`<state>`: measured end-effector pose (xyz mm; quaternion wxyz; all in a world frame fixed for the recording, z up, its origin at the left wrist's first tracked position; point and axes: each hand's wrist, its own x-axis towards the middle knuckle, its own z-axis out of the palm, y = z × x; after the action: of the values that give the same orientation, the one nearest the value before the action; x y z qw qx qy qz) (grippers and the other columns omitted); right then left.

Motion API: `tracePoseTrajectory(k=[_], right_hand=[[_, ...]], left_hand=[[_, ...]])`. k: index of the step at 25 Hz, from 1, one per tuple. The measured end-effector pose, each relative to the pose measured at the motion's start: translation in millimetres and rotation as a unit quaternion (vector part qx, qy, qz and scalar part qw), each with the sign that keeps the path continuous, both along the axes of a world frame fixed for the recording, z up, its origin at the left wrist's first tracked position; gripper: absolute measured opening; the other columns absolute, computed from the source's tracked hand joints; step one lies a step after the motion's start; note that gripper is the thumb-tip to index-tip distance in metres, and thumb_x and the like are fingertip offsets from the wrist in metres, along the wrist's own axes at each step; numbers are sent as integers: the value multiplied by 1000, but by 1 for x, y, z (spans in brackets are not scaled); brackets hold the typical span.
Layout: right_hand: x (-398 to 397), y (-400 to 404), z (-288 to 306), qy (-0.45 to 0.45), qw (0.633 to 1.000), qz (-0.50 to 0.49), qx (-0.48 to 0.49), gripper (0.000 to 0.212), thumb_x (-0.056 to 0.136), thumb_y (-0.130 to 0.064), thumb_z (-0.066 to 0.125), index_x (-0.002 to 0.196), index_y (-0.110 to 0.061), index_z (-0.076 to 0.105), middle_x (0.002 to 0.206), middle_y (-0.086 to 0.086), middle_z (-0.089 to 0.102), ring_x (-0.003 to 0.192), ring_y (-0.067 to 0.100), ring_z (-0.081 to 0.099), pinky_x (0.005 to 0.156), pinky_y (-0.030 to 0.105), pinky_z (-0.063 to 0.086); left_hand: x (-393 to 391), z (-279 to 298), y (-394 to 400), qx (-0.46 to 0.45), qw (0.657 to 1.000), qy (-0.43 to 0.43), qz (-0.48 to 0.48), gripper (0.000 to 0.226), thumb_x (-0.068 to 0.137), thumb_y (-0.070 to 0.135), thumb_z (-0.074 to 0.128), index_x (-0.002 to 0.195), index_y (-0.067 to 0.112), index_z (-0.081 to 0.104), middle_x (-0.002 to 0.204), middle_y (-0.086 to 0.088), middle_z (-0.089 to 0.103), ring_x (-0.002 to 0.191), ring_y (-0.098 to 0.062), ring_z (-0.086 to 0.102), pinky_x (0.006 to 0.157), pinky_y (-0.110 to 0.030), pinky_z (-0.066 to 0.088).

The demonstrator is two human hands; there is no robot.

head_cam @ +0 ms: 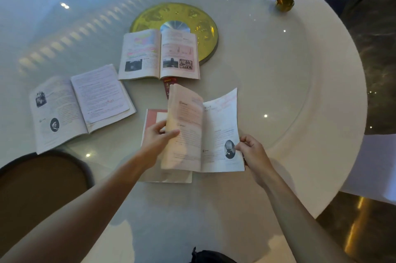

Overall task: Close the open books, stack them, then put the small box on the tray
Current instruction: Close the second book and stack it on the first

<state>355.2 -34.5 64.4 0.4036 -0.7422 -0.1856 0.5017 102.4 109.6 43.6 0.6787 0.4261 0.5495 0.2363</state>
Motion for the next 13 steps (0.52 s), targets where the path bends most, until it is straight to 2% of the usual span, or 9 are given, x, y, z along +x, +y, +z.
tracePoseTrajectory(k=[1,3,5,7,9,11,13], right_hand=[[-13,4,5,9,1000,7,16,26,90,-1,56,74,-21,62,74,-6,75,61,9,68,50,19,47],[-42,13,14,21,998,39,33,28,93,2,56,74,-19,56,75,0,70,65,13,64,59,26,49],[-66,21,17,21,995,79,51,19,96,1,57,82,-12,56,85,11,66,77,20,61,73,38,51],[-84,25,19,7,992,104,71,7,99,-3,60,92,-5,62,90,12,68,82,22,65,79,39,55],[-93,26,20,18,992,101,78,15,102,-15,62,109,-3,68,100,8,78,92,24,76,83,39,61],[-100,28,22,49,992,83,78,26,102,-30,63,121,-14,71,109,3,82,98,19,80,78,34,66],[-102,36,27,11,994,83,76,30,99,-40,65,120,-21,73,108,0,82,97,17,80,72,30,66]], left_hand=[[2,6,-3,6,1000,-8,-4,30,86,14,75,112,29,72,100,0,79,83,-17,77,60,-27,60],[7,13,-13,15,1000,-20,-15,28,86,18,75,108,34,72,100,3,78,83,-14,76,60,-26,60],[14,16,-23,19,999,-22,-34,24,84,27,77,108,30,73,98,2,78,85,-15,76,62,-29,61],[17,18,-32,15,999,-25,-36,21,83,40,77,98,25,76,93,1,78,84,-18,76,63,-31,61],[17,19,-34,-12,999,-38,-17,27,87,45,70,90,19,79,90,-4,79,81,-23,77,61,-31,60],[14,21,-35,-44,998,-49,-7,27,94,38,63,91,16,79,93,-6,80,82,-24,78,61,-33,61],[12,20,-36,-55,996,-62,-26,19,94,27,63,94,16,79,99,-6,79,89,-23,77,65,-36,62]])
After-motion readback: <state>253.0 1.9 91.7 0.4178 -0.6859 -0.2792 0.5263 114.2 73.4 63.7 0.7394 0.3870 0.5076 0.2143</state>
